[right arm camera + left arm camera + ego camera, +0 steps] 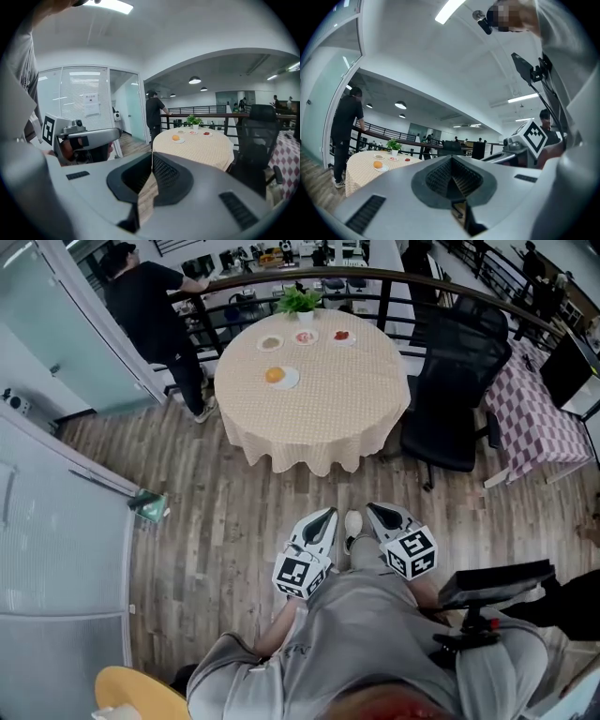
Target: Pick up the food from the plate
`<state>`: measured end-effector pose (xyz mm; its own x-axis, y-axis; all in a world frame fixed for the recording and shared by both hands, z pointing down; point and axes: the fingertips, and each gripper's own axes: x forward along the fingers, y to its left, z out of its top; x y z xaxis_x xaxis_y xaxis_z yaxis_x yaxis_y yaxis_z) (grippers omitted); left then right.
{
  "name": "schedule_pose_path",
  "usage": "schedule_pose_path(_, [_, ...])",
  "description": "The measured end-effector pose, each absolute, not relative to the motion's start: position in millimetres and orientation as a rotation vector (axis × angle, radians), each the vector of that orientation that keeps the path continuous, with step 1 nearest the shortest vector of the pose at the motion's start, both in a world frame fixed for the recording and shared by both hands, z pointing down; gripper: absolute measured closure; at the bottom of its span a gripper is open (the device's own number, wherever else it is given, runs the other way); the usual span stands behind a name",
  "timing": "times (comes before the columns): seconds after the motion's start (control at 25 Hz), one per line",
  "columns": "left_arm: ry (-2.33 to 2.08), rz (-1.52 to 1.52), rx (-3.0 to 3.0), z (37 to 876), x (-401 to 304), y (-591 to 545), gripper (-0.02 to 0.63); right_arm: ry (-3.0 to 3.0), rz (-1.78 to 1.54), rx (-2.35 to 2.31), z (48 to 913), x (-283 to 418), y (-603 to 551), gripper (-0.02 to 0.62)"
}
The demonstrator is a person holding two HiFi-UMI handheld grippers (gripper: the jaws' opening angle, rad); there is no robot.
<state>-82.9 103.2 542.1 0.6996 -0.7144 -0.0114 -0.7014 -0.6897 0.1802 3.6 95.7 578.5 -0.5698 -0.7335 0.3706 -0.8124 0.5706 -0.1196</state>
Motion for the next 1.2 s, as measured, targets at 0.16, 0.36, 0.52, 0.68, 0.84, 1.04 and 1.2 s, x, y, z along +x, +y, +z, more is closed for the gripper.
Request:
schedule_pose_path(0.16, [-1.221, -0.099, 2.72, 547, -98, 86, 0.597, -2.569, 0.407, 1.221, 583, -13, 65, 0.58])
schedule_pose_path(0.36, [-1.354, -0.115, 2.654, 547, -123, 58, 0.596, -2.647, 0.355, 1.177, 576, -33, 17, 0.58])
schedule_pose_path(0.52, [-1.454, -0.141, 2.631, 537, -142, 19, 0.595, -2.713, 0.275, 1.156, 559, -50, -33, 0.58])
schedule_pose_path(0.68, [-1.504, -0.135, 2.643, 531, -149, -28, 0.595, -2.758, 0.247, 1.126, 552, -61, -84, 0.58])
schedule_pose_path(0.84, [-1.539, -0.141, 2.626, 518, -146, -82, 0.595, -2.774, 0.251, 1.07, 549, -64, -136, 0.58])
schedule_pose_path(1.04, [-1.536, -0.139, 2.616, 494, -134, -167, 0.595, -2.786, 0.285, 1.018, 531, -58, -216, 0.58])
schedule_pose_path(1.2, [-1.529, -0.136, 2.63, 499, -122, -208, 0.595, -2.802, 0.268, 0.995, 535, -48, -253, 0.58])
